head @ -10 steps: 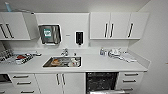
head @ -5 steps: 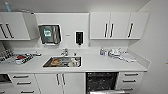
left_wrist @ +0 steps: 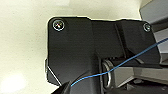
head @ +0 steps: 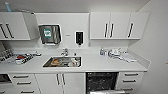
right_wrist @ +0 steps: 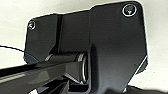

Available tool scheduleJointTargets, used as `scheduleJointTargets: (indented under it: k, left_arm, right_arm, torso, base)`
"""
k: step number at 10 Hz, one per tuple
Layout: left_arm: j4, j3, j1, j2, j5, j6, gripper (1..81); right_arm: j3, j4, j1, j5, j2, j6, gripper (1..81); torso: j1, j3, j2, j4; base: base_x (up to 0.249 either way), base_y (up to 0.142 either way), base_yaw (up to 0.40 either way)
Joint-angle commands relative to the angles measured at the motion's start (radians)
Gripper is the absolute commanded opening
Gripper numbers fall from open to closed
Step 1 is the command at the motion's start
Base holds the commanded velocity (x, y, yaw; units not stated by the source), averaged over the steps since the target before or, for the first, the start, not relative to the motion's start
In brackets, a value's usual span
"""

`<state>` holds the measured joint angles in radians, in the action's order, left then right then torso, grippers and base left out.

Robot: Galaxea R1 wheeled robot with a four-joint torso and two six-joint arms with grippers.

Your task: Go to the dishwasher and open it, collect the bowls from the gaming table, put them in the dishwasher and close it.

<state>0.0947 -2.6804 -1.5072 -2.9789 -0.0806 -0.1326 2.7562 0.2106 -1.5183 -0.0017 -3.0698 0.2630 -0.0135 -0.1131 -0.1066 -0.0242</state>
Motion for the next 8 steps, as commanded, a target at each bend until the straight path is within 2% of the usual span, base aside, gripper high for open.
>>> scheduleJointTargets:
  k: [1, 5, 8]
  left_arm:
    - [0.002, 0.001, 0.058, 0.007, 0.055, -0.007, 81.1]
    - [0.001, 0.002, 0.06, 0.012, 0.055, -0.009, 81.1]
    - [0.003, 0.005, 0.06, 0.017, 0.055, -0.009, 81.1]
  right_arm:
    - [-0.011, -0.014, 0.046, -0.052, -0.006, -0.001, 81.1]
    - [-0.012, -0.014, 0.048, -0.052, -0.008, -0.001, 81.1]
    - [-0.014, -0.013, 0.051, -0.052, -0.011, -0.001, 81.1]
  torso:
    - [0.0, 0.0, 0.0, 0.0]
    - [0.0, 0.0, 0.0, 0.0]
    - [0.0, 0.0, 0.0, 0.0]
  base:
    - [0.0, 0.0, 0.0]
    - [0.0, 0.0, 0.0]
    - [0.0, 0.0, 0.125]
